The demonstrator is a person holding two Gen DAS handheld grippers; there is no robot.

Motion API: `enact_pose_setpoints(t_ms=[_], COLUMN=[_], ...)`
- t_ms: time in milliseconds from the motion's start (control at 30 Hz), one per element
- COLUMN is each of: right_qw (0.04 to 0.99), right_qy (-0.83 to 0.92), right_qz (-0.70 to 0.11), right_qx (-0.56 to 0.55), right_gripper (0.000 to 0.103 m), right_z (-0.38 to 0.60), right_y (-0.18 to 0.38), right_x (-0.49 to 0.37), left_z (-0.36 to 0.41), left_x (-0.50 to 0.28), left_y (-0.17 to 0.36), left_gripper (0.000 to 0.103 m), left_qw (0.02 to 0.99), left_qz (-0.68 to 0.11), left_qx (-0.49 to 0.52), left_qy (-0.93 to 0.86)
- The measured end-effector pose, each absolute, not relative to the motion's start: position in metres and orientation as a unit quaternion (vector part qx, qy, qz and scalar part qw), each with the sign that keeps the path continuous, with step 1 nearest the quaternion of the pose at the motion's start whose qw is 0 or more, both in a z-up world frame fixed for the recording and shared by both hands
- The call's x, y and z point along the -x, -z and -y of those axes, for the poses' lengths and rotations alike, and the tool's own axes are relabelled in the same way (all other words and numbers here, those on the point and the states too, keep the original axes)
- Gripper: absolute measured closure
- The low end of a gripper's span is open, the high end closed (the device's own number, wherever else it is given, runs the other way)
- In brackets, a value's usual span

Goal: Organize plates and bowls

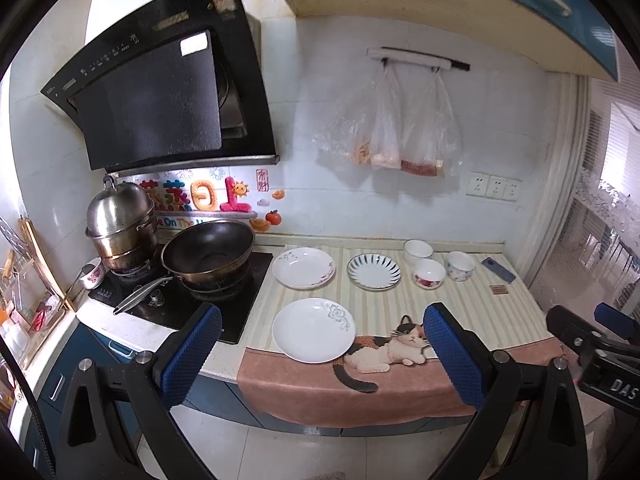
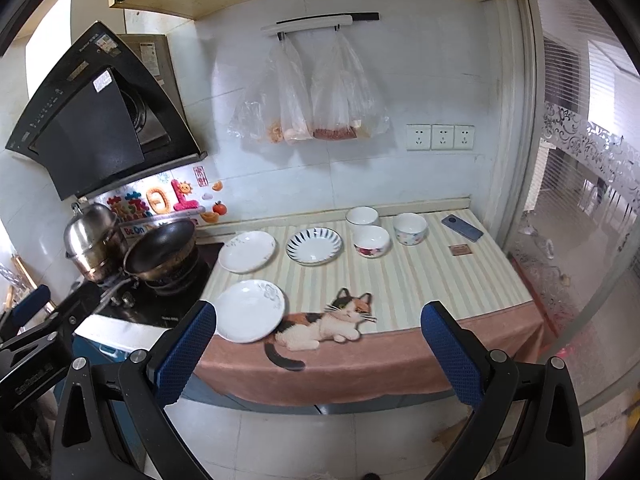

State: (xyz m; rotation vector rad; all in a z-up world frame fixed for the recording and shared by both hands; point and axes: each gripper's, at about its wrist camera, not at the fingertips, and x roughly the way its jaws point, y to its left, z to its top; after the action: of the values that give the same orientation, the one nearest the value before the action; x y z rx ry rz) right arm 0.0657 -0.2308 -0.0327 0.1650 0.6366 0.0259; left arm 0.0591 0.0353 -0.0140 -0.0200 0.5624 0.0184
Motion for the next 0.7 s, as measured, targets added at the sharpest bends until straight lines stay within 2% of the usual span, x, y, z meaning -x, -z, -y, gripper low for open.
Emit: enact_pose_setpoints(t_ms=[167,333,533,700], right_qw=[0.931,0.912,0.877,0.840], right_qy=[-0.028,-0.040,-0.061,-0.086], right_qz=[-0.354,-0.398,-0.467,-0.528], right_qx=[-0.086,-0.095,-0.096,-0.090], right_gripper=[0.000,0.000,0.000,0.002], right_z=[0.210,0.193,0.179,0.165], right_y=[0.073,0.130,0.215,0.299], right_x=[-0.104,-0.164,-0.263,-0.360], left_z=[-0.065,-0.088,-0.106,-0.122], left_x=[-0.102,-0.163,-0.235,-0.300], left_y=[0.056,0.115,0.188,0.244], left_gripper=[0.000,0.000,0.000,0.003], left_qw=[0.954,0.924,0.889,0.851], left_qz=[-0.298,-0.378,-0.452,-0.514], left_qx=[0.008,0.001,0.003,0.045], left_qy=[-0.032,-0.049,-0.074,-0.092])
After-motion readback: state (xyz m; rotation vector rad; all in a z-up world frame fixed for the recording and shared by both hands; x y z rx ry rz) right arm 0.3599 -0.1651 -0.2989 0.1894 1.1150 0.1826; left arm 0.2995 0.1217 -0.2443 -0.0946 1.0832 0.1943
